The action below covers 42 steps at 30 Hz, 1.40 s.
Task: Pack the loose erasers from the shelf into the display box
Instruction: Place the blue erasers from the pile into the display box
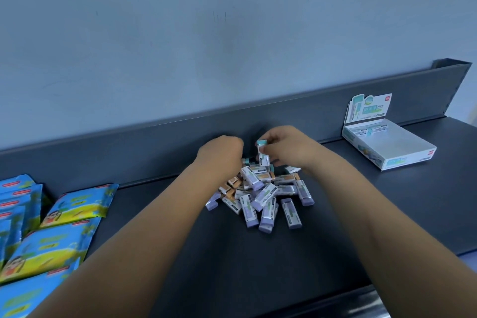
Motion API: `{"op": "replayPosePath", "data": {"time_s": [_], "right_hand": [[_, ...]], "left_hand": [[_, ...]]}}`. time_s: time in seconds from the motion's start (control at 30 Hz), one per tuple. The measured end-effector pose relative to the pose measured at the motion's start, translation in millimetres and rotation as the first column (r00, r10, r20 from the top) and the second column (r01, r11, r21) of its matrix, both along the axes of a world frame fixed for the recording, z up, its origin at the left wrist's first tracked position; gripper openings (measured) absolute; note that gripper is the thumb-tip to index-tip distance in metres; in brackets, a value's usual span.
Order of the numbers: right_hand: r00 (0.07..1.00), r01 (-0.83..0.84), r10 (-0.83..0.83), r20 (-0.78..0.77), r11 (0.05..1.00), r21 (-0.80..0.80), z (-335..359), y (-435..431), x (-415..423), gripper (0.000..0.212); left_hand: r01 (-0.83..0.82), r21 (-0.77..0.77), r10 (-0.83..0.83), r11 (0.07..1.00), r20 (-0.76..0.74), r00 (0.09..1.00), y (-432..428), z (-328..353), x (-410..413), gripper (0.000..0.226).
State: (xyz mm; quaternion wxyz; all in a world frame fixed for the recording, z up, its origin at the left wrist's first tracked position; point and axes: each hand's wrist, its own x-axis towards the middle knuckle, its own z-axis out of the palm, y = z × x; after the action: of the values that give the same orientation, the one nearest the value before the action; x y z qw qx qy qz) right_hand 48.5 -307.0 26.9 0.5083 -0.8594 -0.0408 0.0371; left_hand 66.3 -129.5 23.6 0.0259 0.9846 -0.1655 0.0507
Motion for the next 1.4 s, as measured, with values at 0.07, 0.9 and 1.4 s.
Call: {"op": "replayPosePath", "data": {"time_s": [0.07,0.9,1.4], "right_hand": [[1.0,0.011,-0.011,0.006,1.0,0.018,0,1,-3,0.01],[0.989,0.148,-0.15,-0.006,0.966,0.212,10,-101,-29,0.02],[0.993,0.029,-0.011,0.121,0.989,-0.148,14,-194,-24,0.022]], "left_hand": [[0.001,-0.024,-0.001,1.0,-0.004,1.0,2,2,0,0.011],[-0.172,-0.842,0.013,0.511,-0.193,0.981,-83,18,-39,0.015],[-0.205,-0.868,0.144,0.452,-0.156,0.977,-176,8,-63,0.029]]}}
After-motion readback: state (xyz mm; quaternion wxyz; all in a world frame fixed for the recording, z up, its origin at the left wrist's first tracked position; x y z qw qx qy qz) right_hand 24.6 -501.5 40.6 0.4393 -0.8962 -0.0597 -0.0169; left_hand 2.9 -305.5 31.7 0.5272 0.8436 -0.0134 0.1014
